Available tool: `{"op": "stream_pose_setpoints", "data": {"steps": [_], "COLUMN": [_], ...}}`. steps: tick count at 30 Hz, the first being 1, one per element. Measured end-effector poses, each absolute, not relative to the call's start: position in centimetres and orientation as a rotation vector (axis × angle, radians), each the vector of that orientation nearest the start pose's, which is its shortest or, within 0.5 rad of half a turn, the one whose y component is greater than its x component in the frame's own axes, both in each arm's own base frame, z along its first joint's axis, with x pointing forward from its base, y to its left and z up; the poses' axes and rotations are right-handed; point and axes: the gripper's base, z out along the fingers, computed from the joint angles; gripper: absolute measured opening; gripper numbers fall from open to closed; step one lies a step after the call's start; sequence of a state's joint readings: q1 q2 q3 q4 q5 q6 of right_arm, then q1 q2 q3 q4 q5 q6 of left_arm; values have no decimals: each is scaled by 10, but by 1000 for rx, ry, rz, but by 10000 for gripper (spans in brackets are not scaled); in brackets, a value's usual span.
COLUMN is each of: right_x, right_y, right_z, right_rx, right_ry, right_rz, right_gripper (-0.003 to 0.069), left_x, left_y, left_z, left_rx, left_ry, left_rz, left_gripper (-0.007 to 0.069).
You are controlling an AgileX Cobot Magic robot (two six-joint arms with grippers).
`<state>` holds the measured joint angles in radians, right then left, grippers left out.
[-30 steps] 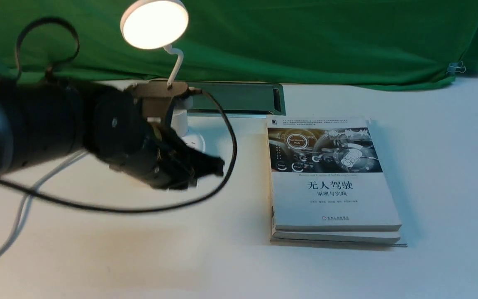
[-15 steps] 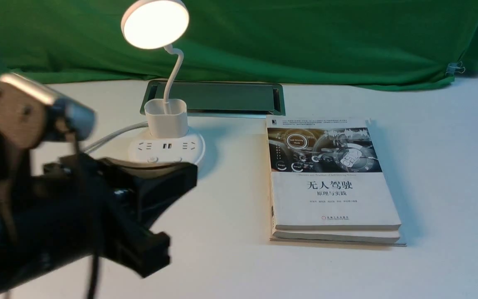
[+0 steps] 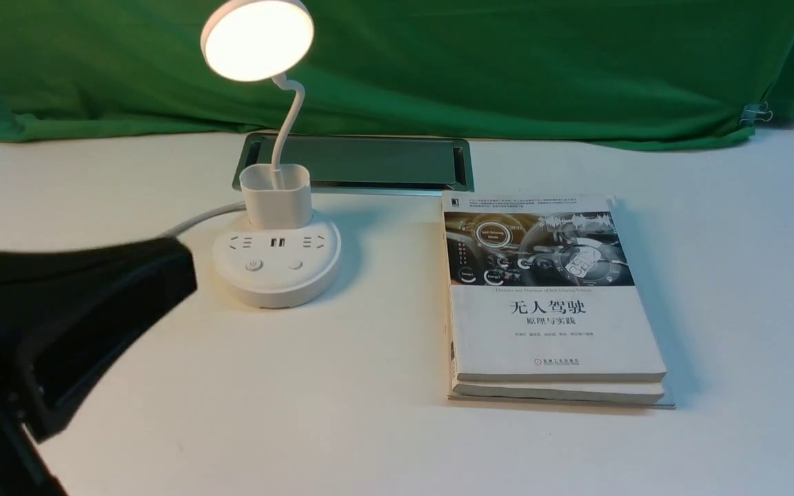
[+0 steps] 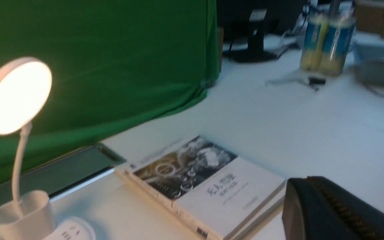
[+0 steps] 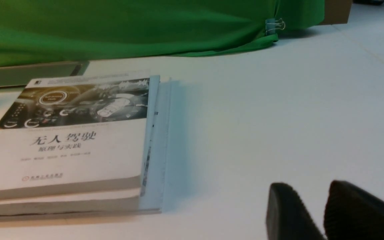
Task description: Turn on the desk lamp on the white desktop with your hand.
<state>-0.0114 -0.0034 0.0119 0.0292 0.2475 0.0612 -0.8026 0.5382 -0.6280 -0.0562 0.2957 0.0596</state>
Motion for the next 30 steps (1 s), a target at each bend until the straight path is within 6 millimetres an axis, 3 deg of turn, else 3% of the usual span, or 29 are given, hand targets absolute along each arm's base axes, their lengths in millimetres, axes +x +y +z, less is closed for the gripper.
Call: {"op": "stream_pose_setpoints", "data": {"steps": [4,9,10,17,21,26,30], "right_x": [55,55,55,55,55,55,55], "right_y": [0,0,0,0,0,0,0], "right_z": [187,187,187,187,187,187,187], "right_rx": [83,83,83,83,83,83,83], "right_ry": [1738,1739,1738,1738,1738,1738,1738], "right_rz": [64,64,64,64,64,64,64], "right_gripper": [241,241,241,241,241,241,241], "left_x": [70,63,60,39,44,51,56], "left_y": [-69,-46,-36,-13,-7,-2,0], "left_z": [333,311,303,282,256,237,209], "left_rx": [652,530,432,157,39,-41,-132], "left_ry": [1641,1573,1515,1157,1109,1209,1514], "left_rz": [-585,-483,-435,-271,-176,-102,-128], "left_gripper": [0,0,0,0,0,0,0]}}
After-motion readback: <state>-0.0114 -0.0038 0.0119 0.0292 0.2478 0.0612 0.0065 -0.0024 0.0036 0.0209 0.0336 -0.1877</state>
